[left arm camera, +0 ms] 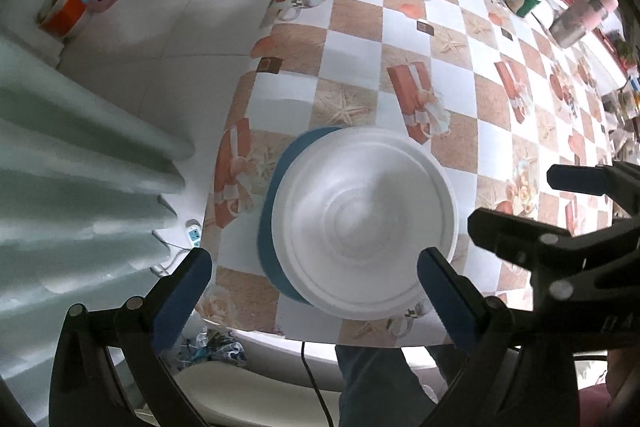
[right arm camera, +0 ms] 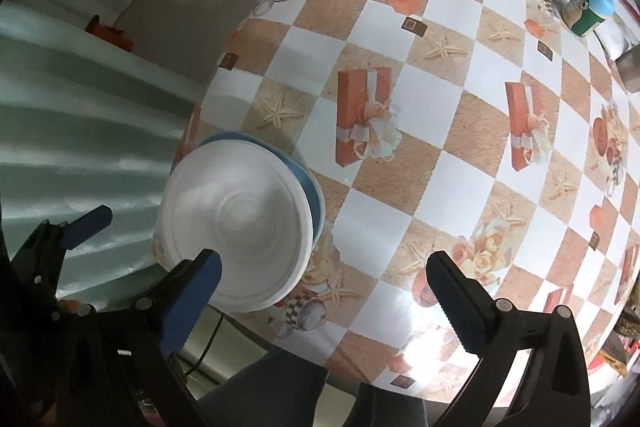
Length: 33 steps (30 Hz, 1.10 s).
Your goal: Organize plates and bowls
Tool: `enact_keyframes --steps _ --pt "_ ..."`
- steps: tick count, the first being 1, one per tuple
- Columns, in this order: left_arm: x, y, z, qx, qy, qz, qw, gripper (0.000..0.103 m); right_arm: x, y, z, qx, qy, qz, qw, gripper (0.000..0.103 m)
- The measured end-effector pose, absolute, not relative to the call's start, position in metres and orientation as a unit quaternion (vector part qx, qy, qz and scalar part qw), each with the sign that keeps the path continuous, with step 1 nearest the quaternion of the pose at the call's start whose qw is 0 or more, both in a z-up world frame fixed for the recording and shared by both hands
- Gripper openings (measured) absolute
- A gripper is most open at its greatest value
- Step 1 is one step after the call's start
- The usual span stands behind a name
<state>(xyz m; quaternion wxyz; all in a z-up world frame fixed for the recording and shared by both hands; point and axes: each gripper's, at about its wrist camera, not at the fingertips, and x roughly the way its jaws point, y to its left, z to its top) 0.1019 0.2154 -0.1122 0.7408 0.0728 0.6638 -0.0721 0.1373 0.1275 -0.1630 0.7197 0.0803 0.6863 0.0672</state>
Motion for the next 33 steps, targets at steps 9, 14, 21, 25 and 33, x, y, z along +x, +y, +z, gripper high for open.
enact_keyframes --steps 9,14,21,25,33 --pt "0.1 0.208 -0.108 0.096 0.665 -0.076 0.737 0.103 0.136 0.133 -0.163 0.067 0.688 0.069 0.719 0.103" --pt "0.098 0.204 -0.107 0.107 0.662 -0.082 0.737 0.103 0.135 0.135 -0.16 0.056 0.685 0.065 0.723 0.103" --pt "0.097 0.2 -0.106 0.118 0.661 -0.087 0.736 0.103 0.135 0.134 -0.161 0.057 0.687 0.06 0.722 0.103" --pt "0.098 0.2 -0.107 0.122 0.662 -0.088 0.734 0.103 0.134 0.135 -0.161 0.056 0.688 0.061 0.721 0.103" --pt "0.099 0.202 -0.107 0.13 0.661 -0.091 0.733 0.103 0.135 0.137 -0.163 0.058 0.691 0.059 0.718 0.103"
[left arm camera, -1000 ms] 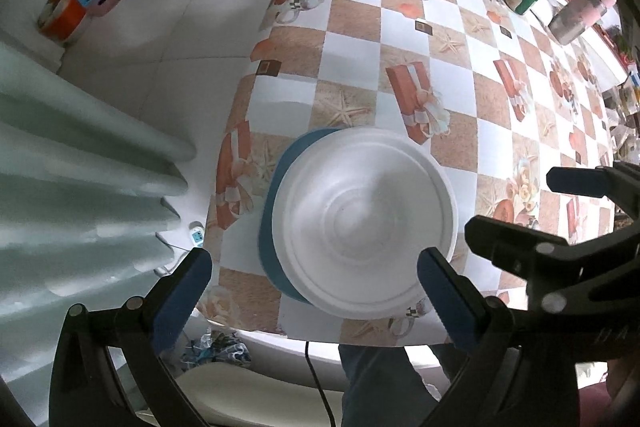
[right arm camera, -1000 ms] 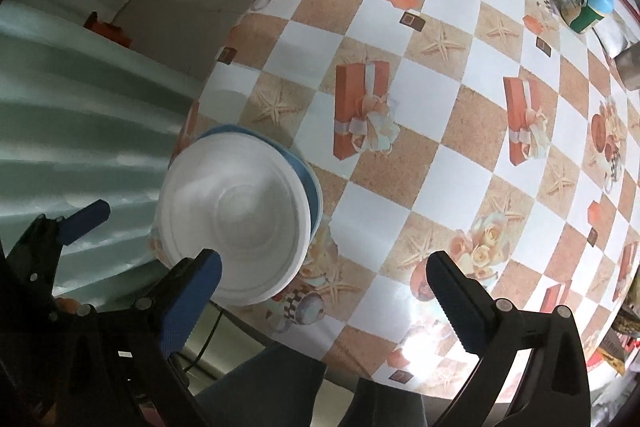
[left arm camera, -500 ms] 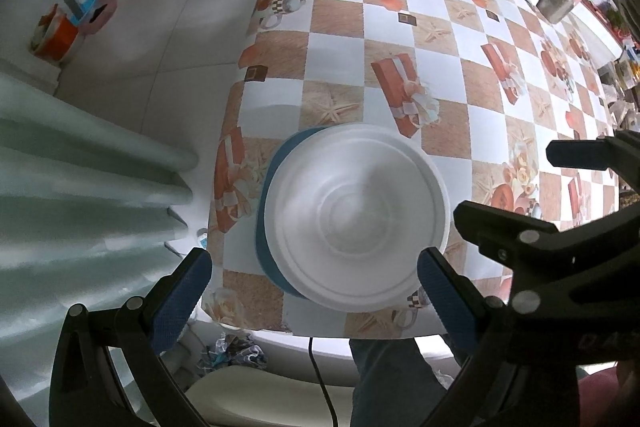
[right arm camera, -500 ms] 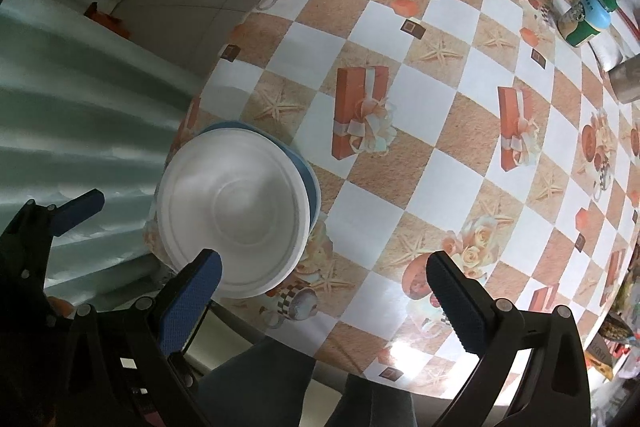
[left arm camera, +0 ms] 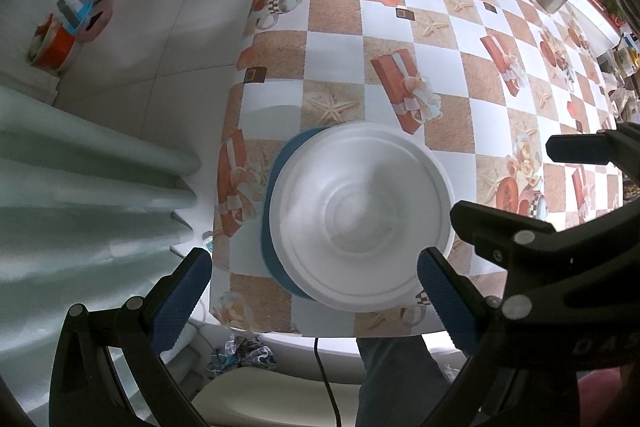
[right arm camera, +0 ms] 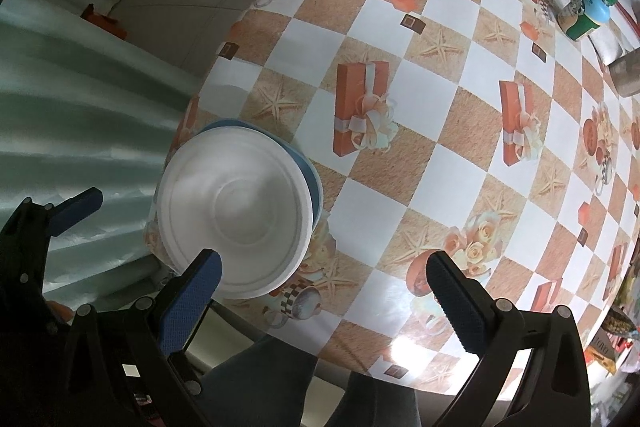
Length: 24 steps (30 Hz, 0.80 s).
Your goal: Organize plates and bowls
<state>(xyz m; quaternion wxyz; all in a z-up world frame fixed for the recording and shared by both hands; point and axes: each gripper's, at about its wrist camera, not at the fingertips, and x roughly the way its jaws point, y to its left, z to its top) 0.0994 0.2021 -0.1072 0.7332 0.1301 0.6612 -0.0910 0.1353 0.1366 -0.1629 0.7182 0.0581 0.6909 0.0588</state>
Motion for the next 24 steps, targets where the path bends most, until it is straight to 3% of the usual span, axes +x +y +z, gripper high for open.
enact_keyframes --steps 24 --pt "0.1044 0.2094 -0.1119 0.137 0.665 -0.094 0.728 0.103 0.1395 0.1448 -0.1667 0.055 0.694 0.056 0.716 0.103"
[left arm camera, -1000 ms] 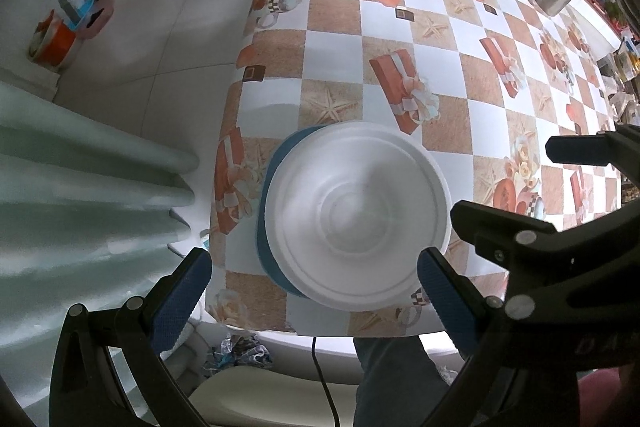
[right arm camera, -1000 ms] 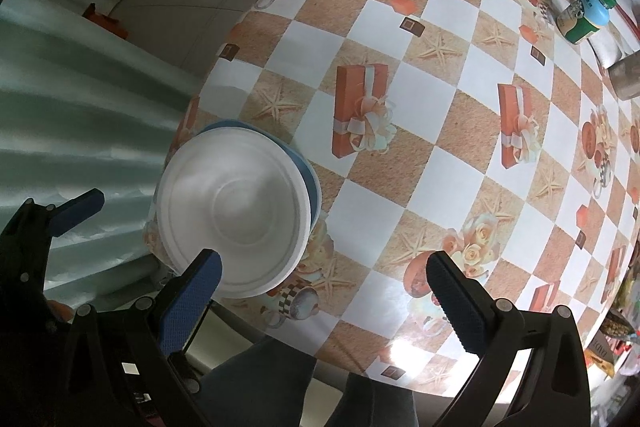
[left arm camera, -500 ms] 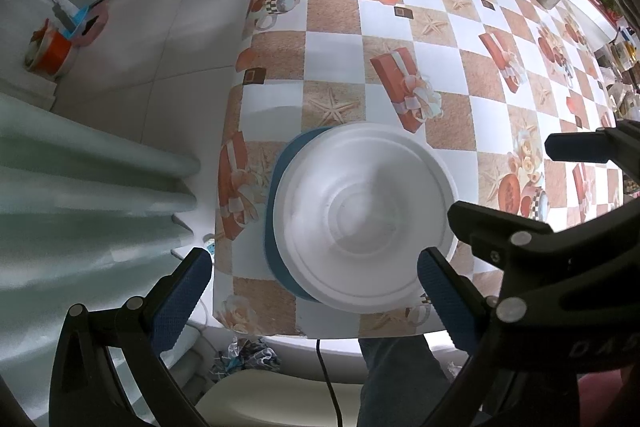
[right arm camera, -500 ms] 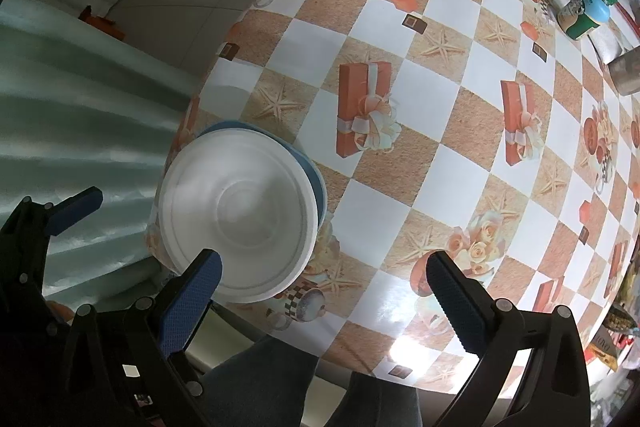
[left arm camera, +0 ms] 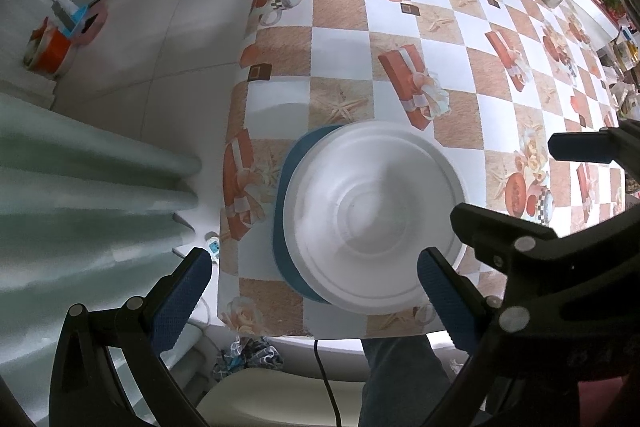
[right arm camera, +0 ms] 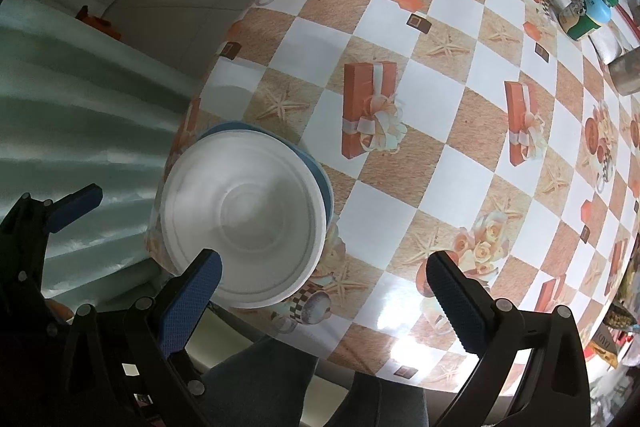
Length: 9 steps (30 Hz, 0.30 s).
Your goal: Organize plates and bowls
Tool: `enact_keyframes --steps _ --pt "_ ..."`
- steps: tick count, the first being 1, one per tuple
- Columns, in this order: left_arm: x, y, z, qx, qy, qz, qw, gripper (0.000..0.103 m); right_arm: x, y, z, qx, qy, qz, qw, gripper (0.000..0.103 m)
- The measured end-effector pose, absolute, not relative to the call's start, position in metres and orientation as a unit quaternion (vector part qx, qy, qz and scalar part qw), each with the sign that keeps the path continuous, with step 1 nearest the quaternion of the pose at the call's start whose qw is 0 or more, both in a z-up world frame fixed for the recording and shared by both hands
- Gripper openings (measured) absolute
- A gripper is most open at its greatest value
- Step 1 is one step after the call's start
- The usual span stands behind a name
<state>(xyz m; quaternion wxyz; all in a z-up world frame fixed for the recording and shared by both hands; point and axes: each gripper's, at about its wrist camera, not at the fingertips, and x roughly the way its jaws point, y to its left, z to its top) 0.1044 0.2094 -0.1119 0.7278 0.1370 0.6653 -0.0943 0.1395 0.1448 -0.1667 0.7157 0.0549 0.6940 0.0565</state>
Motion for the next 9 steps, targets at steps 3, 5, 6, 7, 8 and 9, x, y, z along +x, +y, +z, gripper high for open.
enact_keyframes --steps 3,5,6,7,8,9 --pt "0.1061 0.2094 -0.113 0.134 0.668 -0.086 0.727 0.103 0.1411 0.1442 -0.1681 0.054 0.695 0.059 0.715 0.103" --pt "0.1065 0.2086 -0.1149 0.133 0.671 -0.08 0.725 0.103 0.1412 0.1441 -0.1691 0.051 0.696 0.064 0.713 0.103" --pt "0.1064 0.2077 -0.1156 0.13 0.672 -0.077 0.725 0.103 0.1413 0.1436 -0.1695 0.049 0.696 0.066 0.713 0.103" --pt "0.1063 0.207 -0.1156 0.128 0.67 -0.075 0.727 0.103 0.1412 0.1434 -0.1696 0.049 0.696 0.068 0.713 0.103" --pt "0.1059 0.2065 -0.1151 0.125 0.669 -0.075 0.729 0.103 0.1413 0.1425 -0.17 0.047 0.695 0.071 0.714 0.103" --pt "0.1062 0.2061 -0.1147 0.12 0.669 -0.07 0.73 0.103 0.1412 0.1416 -0.1704 0.047 0.695 0.074 0.714 0.103"
